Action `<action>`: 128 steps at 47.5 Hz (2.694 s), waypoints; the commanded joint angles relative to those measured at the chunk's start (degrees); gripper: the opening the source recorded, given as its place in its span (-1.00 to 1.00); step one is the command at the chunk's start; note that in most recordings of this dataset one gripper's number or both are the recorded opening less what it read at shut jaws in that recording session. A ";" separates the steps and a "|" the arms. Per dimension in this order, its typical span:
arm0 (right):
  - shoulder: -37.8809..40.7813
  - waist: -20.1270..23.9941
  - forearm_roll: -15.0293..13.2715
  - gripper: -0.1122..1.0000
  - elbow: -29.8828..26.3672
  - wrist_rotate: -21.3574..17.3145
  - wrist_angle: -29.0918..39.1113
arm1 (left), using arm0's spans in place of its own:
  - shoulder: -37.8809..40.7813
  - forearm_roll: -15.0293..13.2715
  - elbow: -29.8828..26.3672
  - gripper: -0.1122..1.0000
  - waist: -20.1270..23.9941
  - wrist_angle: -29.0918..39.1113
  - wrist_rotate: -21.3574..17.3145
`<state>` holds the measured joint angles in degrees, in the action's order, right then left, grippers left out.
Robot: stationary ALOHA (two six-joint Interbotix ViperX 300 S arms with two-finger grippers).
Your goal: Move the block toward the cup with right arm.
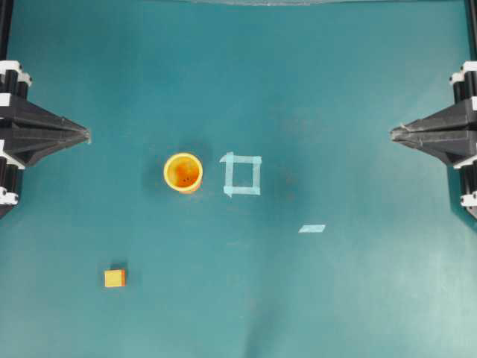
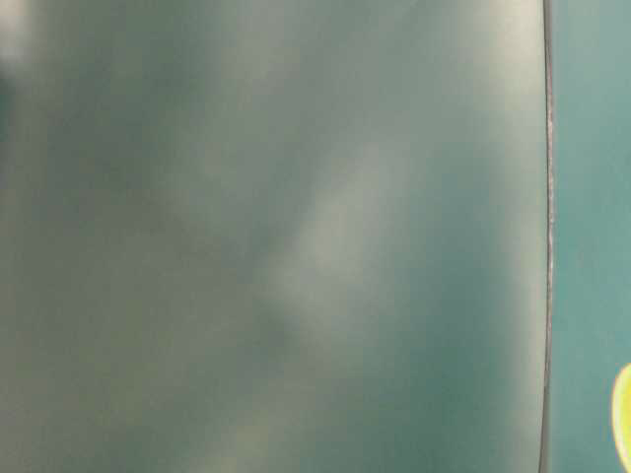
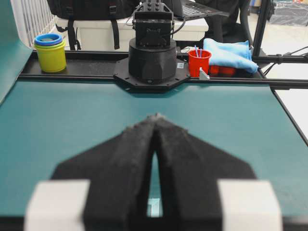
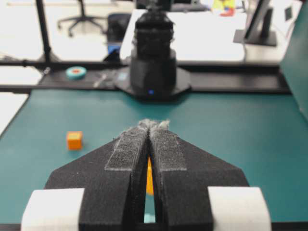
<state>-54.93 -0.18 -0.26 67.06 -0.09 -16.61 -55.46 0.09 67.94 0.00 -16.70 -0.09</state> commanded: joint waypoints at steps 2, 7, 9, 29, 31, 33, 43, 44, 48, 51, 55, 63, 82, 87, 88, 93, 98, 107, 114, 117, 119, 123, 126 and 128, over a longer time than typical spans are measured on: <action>0.70 0.53 0.44 -0.80 -1.32 -0.70 0.18 | 0.44 0.35 -1.85 -0.81 0.09 1.93 0.18; 2.90 0.53 0.44 -0.80 -3.16 -0.88 2.99 | 0.35 0.44 -1.85 -0.80 0.09 3.52 0.18; 4.04 0.53 0.44 -0.80 -4.04 -0.88 3.96 | 0.26 0.44 -1.85 -0.80 0.09 3.87 0.18; 22.85 0.53 0.26 -0.67 -16.17 -0.62 6.42 | 0.26 0.44 -1.93 -0.80 0.09 4.13 0.18; 25.75 0.53 0.18 -0.57 -18.19 -0.53 6.77 | 0.18 0.44 -1.93 -0.80 0.09 4.13 0.18; 28.13 0.62 0.18 -0.46 -19.78 -0.44 7.38 | 0.18 0.44 -1.93 -0.80 0.09 4.22 0.18; 40.43 1.41 -0.26 0.04 -29.53 -0.09 12.57 | 0.18 0.35 -1.93 -0.80 0.09 4.13 0.18; 41.57 1.58 -0.35 0.06 -30.59 -0.09 13.36 | 0.18 0.44 -1.93 -0.80 0.18 4.13 0.18; 46.58 2.72 -0.88 0.14 -36.04 0.00 16.70 | 0.26 0.44 -1.93 -0.80 0.09 4.13 0.18; 49.75 3.60 -1.49 0.20 -39.99 0.00 18.90 | 0.18 0.35 -1.93 -0.80 0.09 4.13 0.18; 53.53 4.92 -2.29 0.20 -45.18 0.00 21.71 | 0.26 0.44 -1.93 -0.80 0.09 4.13 0.18; 60.12 7.65 -3.34 0.20 -54.49 0.00 25.49 | 0.18 0.44 -1.93 -0.80 0.09 4.13 0.18; 71.81 10.81 -3.08 0.20 -65.30 -0.35 25.75 | 0.18 0.44 -1.93 -0.80 0.09 4.13 0.18; 74.00 10.99 -2.90 0.20 -66.80 -0.79 24.96 | 0.26 0.44 -1.93 -0.80 0.09 4.13 0.18; 74.36 11.07 -2.81 0.20 -67.06 -0.88 24.70 | 0.26 0.44 -1.93 -0.80 0.09 4.13 0.18; 76.03 11.25 -2.29 0.20 -68.38 -0.88 23.12 | 0.35 0.44 -1.93 -0.80 0.09 4.13 0.18; 77.61 11.34 -1.58 0.20 -69.43 -0.88 20.74 | 0.35 0.35 -1.93 -0.80 0.18 4.13 0.18; 80.95 11.60 -0.35 0.20 -70.40 -0.97 16.79 | 0.35 0.44 -1.93 -0.80 0.09 4.13 0.18; 84.02 11.87 1.05 0.20 -71.37 -1.05 14.59 | 0.44 0.44 -1.93 -0.80 0.09 4.13 0.18; 85.61 11.87 1.67 0.20 -72.07 -1.05 14.15 | 0.44 0.44 -1.93 -0.80 0.09 4.13 0.18; 86.48 11.95 2.02 0.20 -72.60 -1.05 13.80 | 0.44 0.44 -1.93 -0.80 0.09 4.13 0.18; 87.98 11.95 2.72 0.20 -73.56 -1.05 12.74 | 0.44 0.44 -1.93 -0.80 0.09 4.04 0.18; 88.95 12.04 2.99 0.20 -74.36 -1.05 11.78 | 0.44 0.44 -1.93 -0.80 0.09 4.13 0.18; 89.65 12.04 3.25 0.20 -75.06 -1.05 11.07 | 0.44 0.44 -1.93 -0.80 0.09 4.13 0.18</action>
<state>35.51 11.51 2.37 -5.63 -1.05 -3.87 -55.46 0.44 67.68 0.00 -12.30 0.00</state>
